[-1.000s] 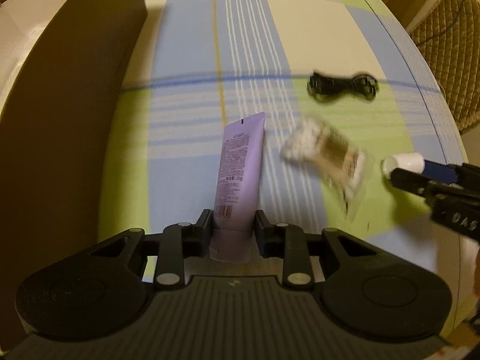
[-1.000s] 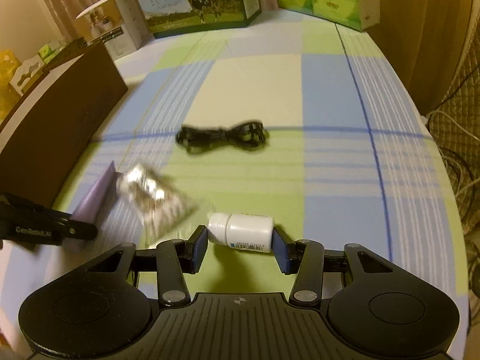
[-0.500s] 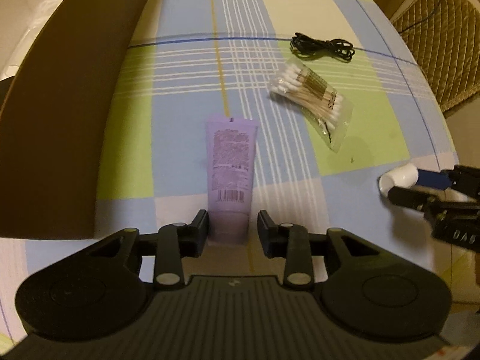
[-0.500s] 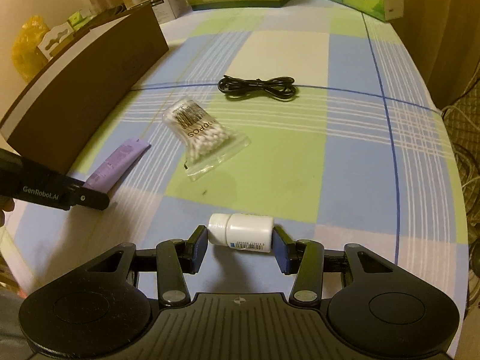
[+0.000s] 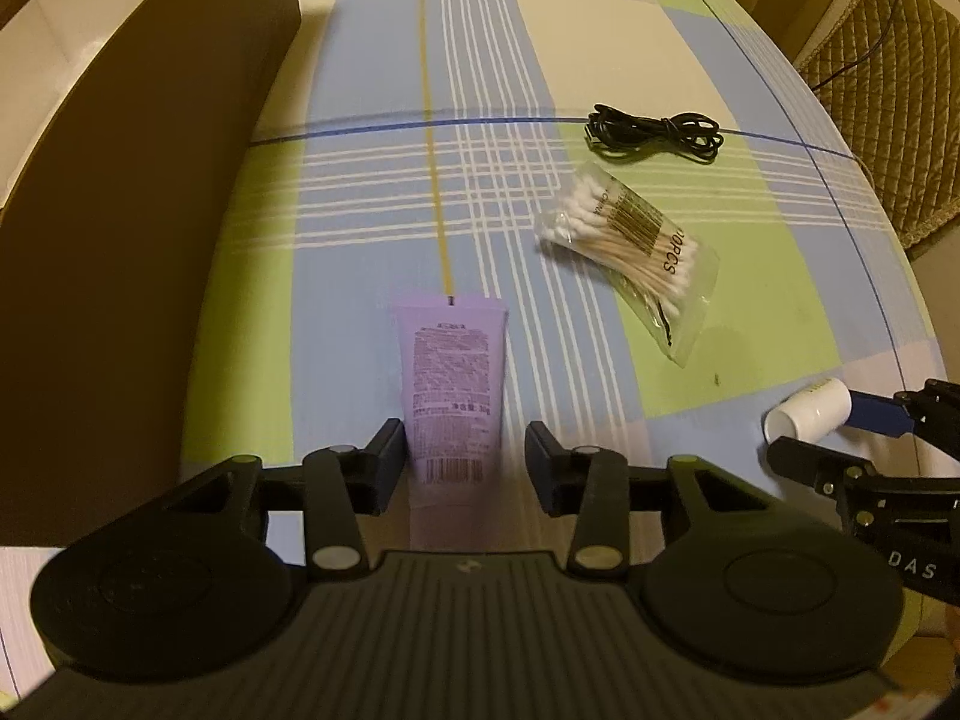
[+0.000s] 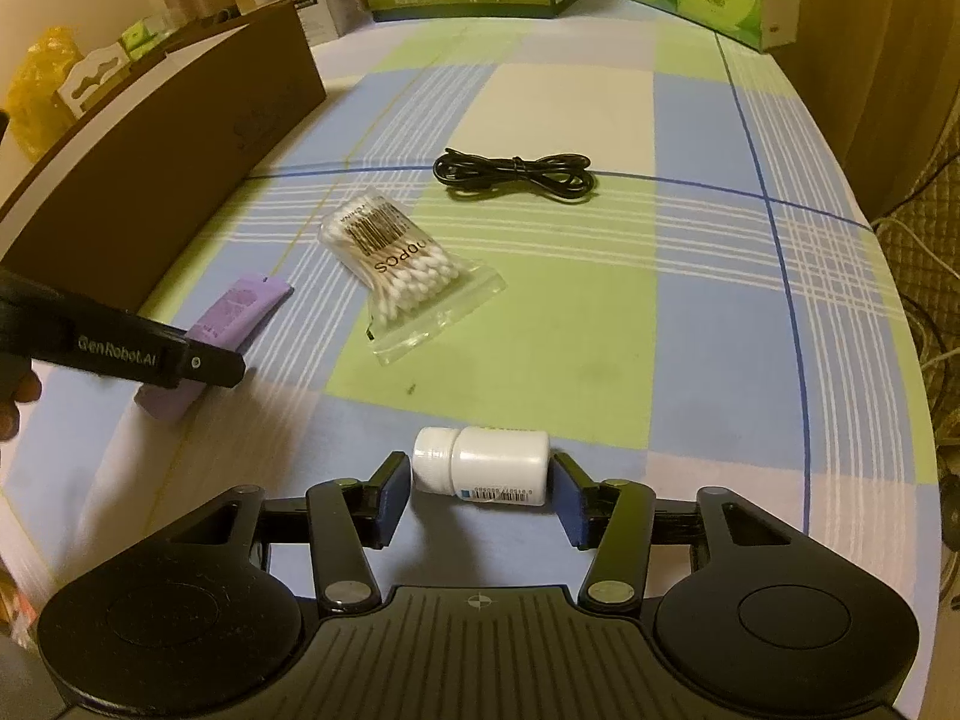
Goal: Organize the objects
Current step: 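Lift the purple tube and white pill bottle off the table, then carry the purple tube with the left gripper while the right carries the pill bottle toward the box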
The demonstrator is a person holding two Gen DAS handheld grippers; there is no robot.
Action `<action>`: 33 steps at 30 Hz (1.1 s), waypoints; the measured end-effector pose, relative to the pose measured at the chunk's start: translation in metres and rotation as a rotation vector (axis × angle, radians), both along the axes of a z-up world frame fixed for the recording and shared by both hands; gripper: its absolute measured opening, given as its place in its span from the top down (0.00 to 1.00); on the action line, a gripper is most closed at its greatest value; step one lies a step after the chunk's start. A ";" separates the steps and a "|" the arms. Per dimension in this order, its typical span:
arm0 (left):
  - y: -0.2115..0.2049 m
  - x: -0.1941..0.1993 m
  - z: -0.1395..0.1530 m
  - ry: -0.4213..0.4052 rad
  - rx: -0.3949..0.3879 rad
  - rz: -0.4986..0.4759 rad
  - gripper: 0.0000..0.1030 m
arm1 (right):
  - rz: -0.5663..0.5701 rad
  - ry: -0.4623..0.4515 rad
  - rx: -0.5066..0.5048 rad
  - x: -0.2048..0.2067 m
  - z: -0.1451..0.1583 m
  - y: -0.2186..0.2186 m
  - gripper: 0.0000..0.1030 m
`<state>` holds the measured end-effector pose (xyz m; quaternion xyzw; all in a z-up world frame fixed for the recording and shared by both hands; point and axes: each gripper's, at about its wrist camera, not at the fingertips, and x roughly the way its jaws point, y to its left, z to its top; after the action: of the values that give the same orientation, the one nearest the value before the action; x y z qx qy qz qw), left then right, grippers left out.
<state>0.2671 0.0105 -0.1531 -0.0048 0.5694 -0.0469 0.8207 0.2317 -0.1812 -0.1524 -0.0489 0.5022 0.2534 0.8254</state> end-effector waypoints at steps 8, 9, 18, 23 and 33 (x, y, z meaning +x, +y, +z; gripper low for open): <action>0.002 -0.009 0.001 -0.020 0.020 -0.026 0.73 | -0.055 -0.004 0.004 0.002 0.001 0.003 0.53; 0.002 -0.011 0.001 -0.022 0.021 -0.030 0.73 | -0.053 -0.009 0.000 0.001 0.001 0.004 0.53; 0.011 -0.036 0.002 -0.027 0.022 -0.043 0.73 | -0.039 -0.030 -0.006 -0.006 0.000 0.007 0.55; 0.016 -0.041 0.003 -0.033 -0.001 -0.038 0.73 | -0.025 -0.025 0.001 -0.010 0.002 0.011 0.57; 0.023 -0.049 0.023 -0.071 -0.051 -0.053 0.73 | 0.009 -0.040 0.050 -0.016 0.019 0.022 0.57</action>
<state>0.2185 0.0340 -0.1298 -0.0089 0.5385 -0.0830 0.8385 0.2157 -0.1591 -0.1332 -0.0358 0.4788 0.2686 0.8350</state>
